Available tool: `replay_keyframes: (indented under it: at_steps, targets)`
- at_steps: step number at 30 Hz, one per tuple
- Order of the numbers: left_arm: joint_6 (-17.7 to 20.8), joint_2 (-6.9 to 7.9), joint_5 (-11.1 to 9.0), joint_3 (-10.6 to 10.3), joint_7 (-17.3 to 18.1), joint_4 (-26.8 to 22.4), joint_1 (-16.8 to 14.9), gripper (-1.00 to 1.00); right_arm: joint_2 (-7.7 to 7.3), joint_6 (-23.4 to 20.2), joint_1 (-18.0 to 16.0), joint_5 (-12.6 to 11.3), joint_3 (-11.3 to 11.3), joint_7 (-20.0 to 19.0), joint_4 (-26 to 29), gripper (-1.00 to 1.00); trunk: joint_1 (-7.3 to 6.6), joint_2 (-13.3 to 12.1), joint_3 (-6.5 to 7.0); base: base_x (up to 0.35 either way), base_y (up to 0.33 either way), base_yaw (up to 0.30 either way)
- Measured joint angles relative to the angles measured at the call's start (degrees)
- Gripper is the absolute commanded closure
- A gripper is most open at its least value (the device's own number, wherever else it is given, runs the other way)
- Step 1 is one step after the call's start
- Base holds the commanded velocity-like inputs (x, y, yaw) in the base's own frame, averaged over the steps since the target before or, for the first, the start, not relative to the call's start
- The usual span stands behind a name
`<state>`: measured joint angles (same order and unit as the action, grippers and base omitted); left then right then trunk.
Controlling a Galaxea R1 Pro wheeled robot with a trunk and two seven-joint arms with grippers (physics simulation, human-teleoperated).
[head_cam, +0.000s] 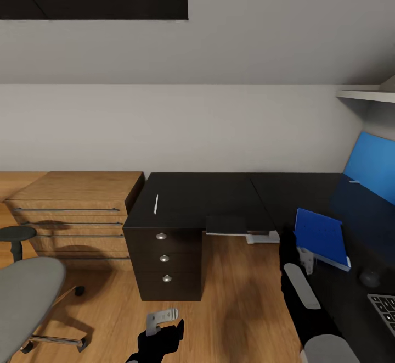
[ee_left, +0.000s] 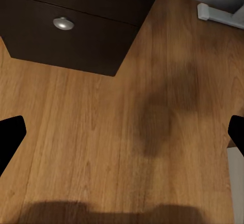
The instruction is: In the bedroom, organize the workspace by keeping the computer under the desk, ensuring the monitor is on the desk, placing the keyboard on the desk next to the monitor, placing the mouse on the desk next to the keyboard, moving the folder from the swivel chair onto the desk next to the mouse, stacking the notebook on top of the folder with the pen on top of the notebook, and positioning the swivel chair next to the desk.
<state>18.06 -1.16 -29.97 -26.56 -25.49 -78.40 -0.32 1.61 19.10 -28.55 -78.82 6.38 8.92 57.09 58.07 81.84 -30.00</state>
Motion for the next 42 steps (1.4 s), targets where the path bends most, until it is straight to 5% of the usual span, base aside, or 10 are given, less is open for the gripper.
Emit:
replay_keyframes:
  at_steps: [9,20,24,42]
  targets:
    - [0.0,0.0,0.01,0.0,0.0,0.0,0.0,-1.0,0.03,-14.24,0.01,0.37,-2.5,1.26,-0.03,-1.0,0.0,0.0,0.0,0.0,0.0,0.0]
    - [0.0,0.0,0.0,0.0,0.0,0.0,0.0,-1.0,-0.34,-20.0,0.32,0.11,-5.99,1.3,1.0,-1.0,0.0,0.0,0.0,0.0,0.0,0.0]
    - [0.0,0.0,0.01,0.01,0.0,0.0,0.0,-1.0,-1.01,-24.13,3.67,-0.28,-7.01,-0.84,3.95,-1.0,0.0,0.0,0.0,0.0,0.0,0.0]
    - [0.0,0.0,-0.07,0.0,0.0,0.0,0.0,-1.0,-0.95,-25.14,6.39,-1.9,-7.72,-1.26,7.23,-1.0,0.0,0.0,0.0,0.0,0.0,0.0]
